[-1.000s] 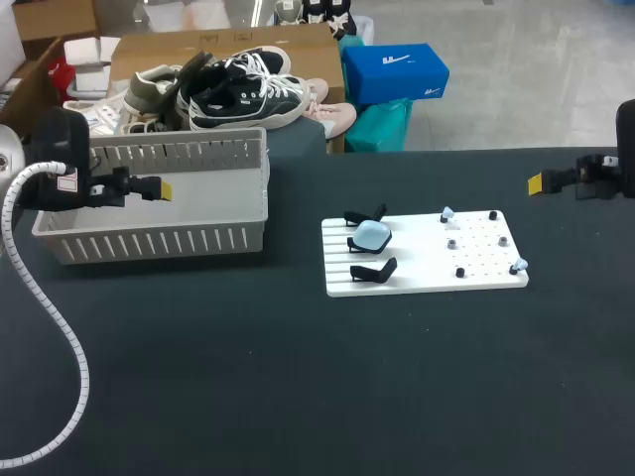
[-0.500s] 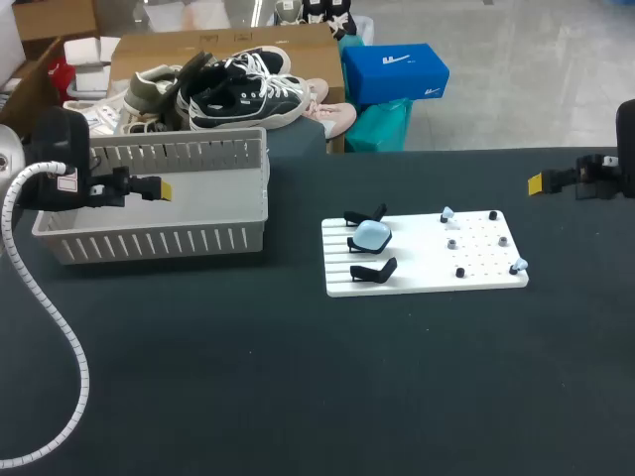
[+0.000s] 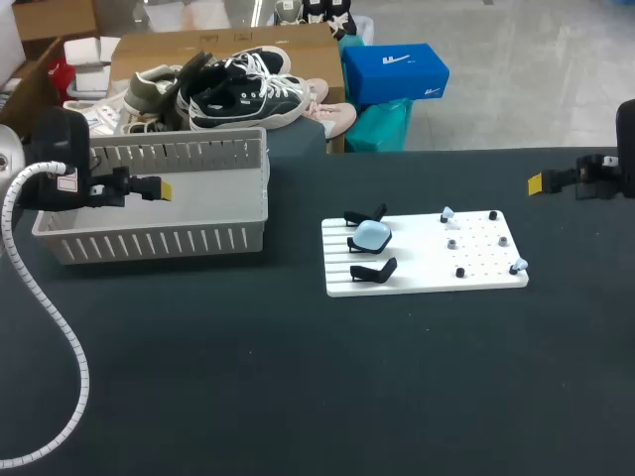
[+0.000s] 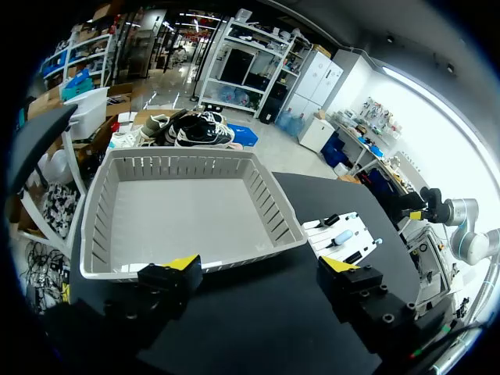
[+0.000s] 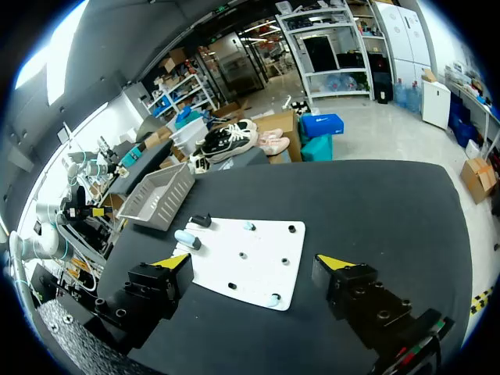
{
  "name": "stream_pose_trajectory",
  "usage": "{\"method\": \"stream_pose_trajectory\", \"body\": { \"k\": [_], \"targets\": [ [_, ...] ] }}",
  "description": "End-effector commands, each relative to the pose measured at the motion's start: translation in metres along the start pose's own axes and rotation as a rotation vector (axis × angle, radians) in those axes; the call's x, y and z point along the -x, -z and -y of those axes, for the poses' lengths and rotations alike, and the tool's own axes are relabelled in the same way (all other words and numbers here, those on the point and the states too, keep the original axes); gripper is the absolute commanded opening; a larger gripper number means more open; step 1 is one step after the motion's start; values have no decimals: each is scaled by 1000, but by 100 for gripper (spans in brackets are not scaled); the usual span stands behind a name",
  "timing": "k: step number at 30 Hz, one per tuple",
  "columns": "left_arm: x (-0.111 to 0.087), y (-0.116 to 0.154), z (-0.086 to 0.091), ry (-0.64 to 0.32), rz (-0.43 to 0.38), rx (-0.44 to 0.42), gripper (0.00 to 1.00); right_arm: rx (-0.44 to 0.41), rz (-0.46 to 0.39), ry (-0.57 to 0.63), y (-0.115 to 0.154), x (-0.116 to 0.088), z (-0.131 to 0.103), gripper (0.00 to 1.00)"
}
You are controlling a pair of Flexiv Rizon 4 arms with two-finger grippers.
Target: Pick up each earbud case from the left stands, insert the matching earbuds, close the lid, and place the case in the box.
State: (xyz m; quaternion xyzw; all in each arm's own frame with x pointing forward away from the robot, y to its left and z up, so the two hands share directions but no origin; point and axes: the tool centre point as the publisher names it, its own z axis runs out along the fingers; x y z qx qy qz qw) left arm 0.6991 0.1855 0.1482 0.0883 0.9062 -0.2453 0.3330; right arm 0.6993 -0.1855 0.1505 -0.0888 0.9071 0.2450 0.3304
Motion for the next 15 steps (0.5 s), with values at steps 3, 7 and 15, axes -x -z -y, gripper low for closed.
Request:
{"method": "stream_pose_trajectory", "body": {
  "k": [3,7,15],
  "targets": [
    [1,0,1,0,-6,5,100,2,-1,1,-1,0,1,100],
    [4,2,-2,-26,0,-33,100,2,-1,1,-1,0,1,100],
    [28,5,4,-328,36,-120,100,2,-1,1,-1,0,1,100]
  ]
}}
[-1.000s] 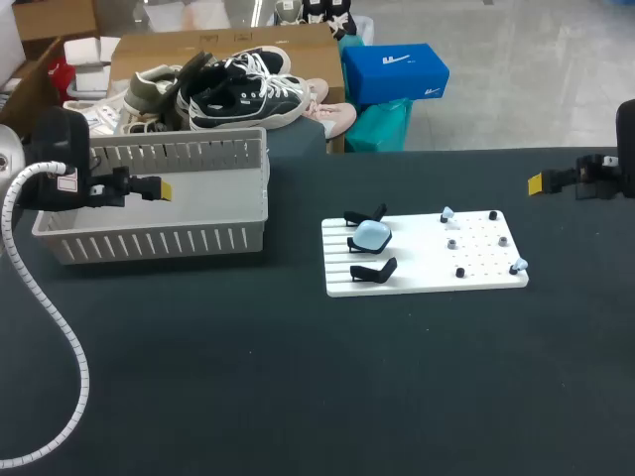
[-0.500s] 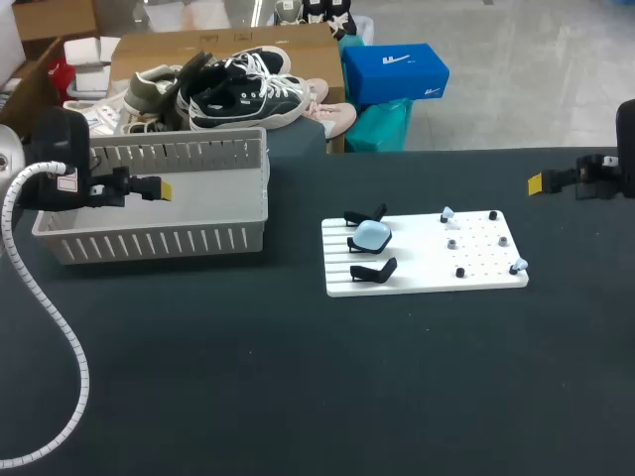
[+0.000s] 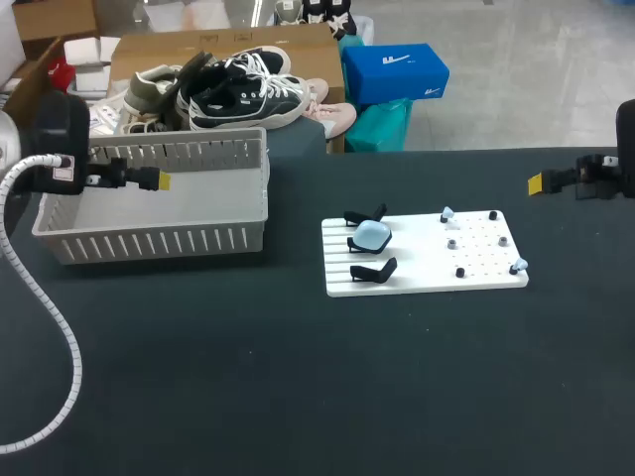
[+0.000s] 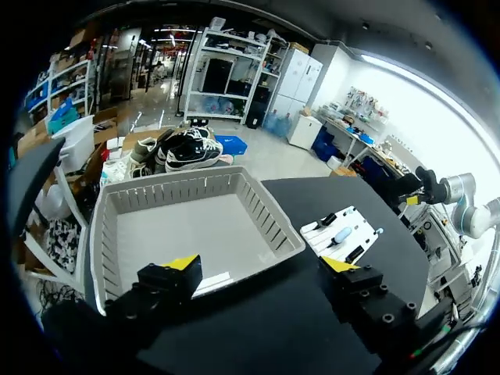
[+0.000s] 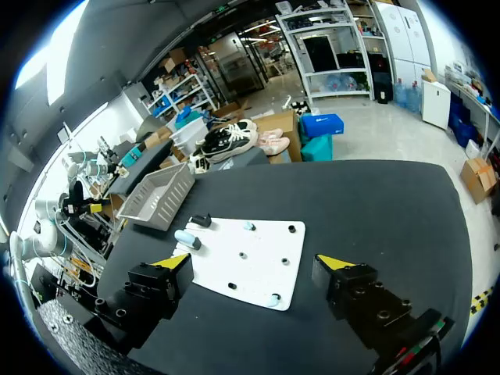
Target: Pick up each earbud case from the left stands, insert the matching earbuds, close the lid, and place the case in the box.
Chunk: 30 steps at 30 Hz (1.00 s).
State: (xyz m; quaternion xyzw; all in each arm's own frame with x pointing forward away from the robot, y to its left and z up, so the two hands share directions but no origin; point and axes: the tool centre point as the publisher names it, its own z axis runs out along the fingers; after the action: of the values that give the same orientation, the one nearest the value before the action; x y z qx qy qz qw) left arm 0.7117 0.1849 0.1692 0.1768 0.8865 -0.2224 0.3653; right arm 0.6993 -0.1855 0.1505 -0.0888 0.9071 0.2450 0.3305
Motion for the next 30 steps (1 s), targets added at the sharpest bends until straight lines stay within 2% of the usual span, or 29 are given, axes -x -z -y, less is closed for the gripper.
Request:
{"method": "stream_pose_trajectory", "body": {
  "k": [1,5,6,10,12,16,24,30],
  "targets": [
    [7,-3,1,-166,20,-117,100,2,-1,1,-1,0,1,100],
    [10,-15,17,-328,8,-224,100,2,-1,1,-1,0,1,100],
    [10,-21,22,-372,1,-229,100,2,-1,1,-1,0,1,100],
    [10,-33,47,-529,13,-362,100,2,-1,1,-1,0,1,100],
    [8,-42,60,-600,13,-385,100,2,-1,1,-1,0,1,100],
    [4,-62,80,-674,6,-472,100,2,-1,1,-1,0,1,100],
    [-8,-102,114,-813,-5,-514,100,2,-1,1,-1,0,1,100],
    [-10,-121,131,-836,-8,-583,100,2,-1,1,-1,0,1,100]
  ]
}}
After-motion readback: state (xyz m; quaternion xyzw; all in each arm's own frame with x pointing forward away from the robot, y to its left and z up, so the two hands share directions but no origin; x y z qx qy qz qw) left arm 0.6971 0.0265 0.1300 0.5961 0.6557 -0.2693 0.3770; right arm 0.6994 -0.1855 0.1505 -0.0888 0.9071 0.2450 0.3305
